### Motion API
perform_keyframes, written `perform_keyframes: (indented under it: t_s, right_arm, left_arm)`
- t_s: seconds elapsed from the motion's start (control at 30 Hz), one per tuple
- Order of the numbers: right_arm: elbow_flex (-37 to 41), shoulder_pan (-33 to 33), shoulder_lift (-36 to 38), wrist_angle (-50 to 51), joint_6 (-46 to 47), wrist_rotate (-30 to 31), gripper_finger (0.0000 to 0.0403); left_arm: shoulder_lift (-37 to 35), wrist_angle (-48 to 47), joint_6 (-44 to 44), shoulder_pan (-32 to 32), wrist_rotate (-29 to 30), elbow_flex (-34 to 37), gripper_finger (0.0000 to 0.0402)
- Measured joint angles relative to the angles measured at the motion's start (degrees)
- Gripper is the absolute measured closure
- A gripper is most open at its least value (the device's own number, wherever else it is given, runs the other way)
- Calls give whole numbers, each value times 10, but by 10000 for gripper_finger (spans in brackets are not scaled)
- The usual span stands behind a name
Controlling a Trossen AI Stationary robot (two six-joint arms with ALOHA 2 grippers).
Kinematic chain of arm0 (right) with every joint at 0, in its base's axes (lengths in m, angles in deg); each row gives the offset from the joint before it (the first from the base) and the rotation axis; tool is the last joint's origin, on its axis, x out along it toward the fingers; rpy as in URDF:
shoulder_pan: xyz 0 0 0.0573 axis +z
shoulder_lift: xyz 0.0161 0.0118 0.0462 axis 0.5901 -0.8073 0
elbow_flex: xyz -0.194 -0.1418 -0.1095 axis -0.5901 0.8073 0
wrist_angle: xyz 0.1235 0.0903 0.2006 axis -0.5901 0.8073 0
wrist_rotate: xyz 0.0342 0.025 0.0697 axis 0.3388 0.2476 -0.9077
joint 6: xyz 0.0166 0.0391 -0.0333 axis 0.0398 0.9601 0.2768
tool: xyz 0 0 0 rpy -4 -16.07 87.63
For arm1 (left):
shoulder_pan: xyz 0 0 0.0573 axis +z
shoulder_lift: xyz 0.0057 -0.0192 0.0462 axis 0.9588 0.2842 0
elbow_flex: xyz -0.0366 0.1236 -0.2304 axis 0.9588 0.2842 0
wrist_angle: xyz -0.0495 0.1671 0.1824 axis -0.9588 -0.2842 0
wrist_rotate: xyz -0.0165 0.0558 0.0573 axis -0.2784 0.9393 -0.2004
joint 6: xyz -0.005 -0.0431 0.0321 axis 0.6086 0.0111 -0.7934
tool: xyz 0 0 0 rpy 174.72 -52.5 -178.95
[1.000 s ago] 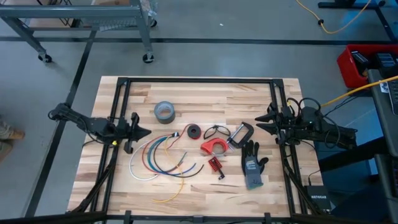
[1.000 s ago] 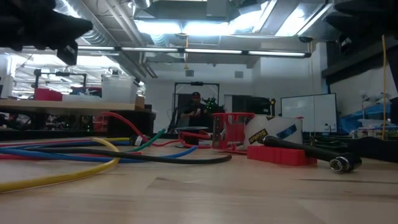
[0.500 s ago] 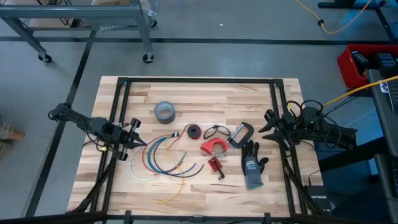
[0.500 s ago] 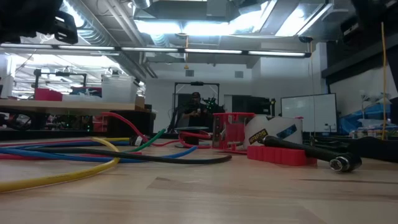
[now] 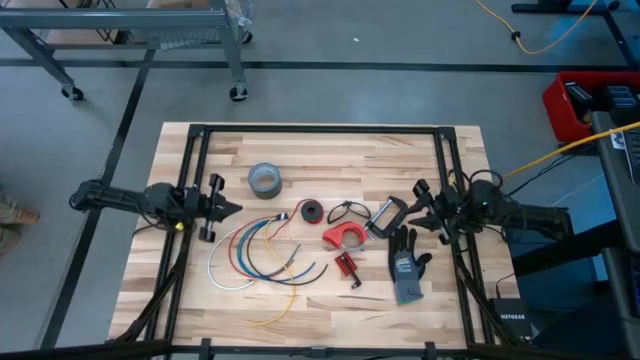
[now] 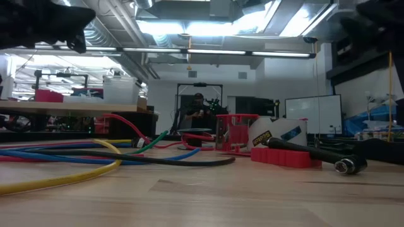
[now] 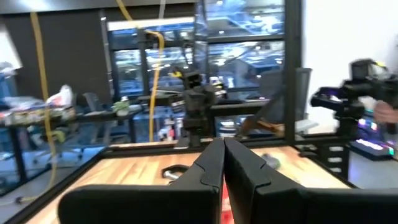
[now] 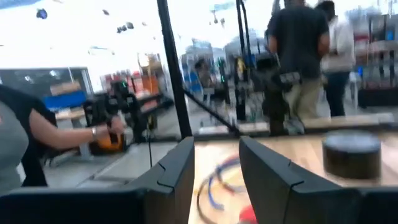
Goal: Coil cords
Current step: Return to Home Position
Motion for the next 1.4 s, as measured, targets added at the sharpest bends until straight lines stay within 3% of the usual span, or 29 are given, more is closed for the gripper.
perform_keyframes:
  t_s: [0.07,0.17,0.27,0.47,0.9,1.4]
  right_arm:
    - [18,0,0,-49,2,-2,272]
    - [18,0,0,-43,-3,8,272]
    - [18,0,0,-42,-24,51,272]
    - [19,0,0,19,-46,170,272]
    - [20,0,-8,78,-67,253,272]
    - [20,0,-25,79,-77,253,272]
  left_arm:
    - [0,0,10,16,0,0,398]
    - [2,0,11,39,0,0,398]
    - [5,-1,11,64,0,0,398]
    - [6,-42,11,108,0,0,398]
    - [7,-143,56,144,-31,0,398]
    - [9,-143,104,144,-33,0,398]
